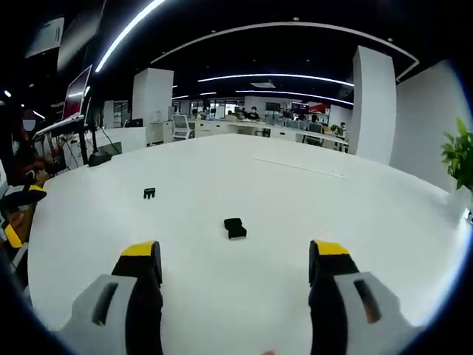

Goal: Snap the two parts of the plastic buckle together until the buckle closes and remains connected.

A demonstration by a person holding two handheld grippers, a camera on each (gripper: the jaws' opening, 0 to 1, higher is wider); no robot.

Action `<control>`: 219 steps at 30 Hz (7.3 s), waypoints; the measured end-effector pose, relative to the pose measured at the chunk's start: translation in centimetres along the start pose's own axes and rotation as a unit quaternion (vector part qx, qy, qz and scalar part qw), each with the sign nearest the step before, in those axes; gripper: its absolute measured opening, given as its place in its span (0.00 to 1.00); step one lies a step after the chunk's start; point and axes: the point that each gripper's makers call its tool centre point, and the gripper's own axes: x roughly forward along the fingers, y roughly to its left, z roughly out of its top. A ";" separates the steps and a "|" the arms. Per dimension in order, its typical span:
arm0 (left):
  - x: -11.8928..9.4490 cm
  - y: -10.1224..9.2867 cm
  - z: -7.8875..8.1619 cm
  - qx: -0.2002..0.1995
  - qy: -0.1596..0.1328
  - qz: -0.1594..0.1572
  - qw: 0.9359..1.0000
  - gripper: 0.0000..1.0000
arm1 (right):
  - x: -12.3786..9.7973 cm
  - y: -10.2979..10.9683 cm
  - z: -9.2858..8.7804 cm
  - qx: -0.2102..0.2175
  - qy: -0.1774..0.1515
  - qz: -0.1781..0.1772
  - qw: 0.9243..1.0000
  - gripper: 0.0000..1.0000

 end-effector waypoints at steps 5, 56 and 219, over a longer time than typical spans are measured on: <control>0.0 0.2 -0.1 -0.002 0.001 0.002 1.000 0.78 | 0.9 0.1 0.2 0.008 0.003 0.008 1.000 0.82; -0.3 1.3 -0.4 -0.004 0.004 0.017 1.000 0.78 | 3.4 -0.1 0.1 0.004 0.032 0.039 0.999 0.53; 0.4 0.5 -1.0 -0.006 0.015 0.002 1.000 0.77 | -0.8 2.0 0.5 0.038 -0.019 0.062 0.997 0.69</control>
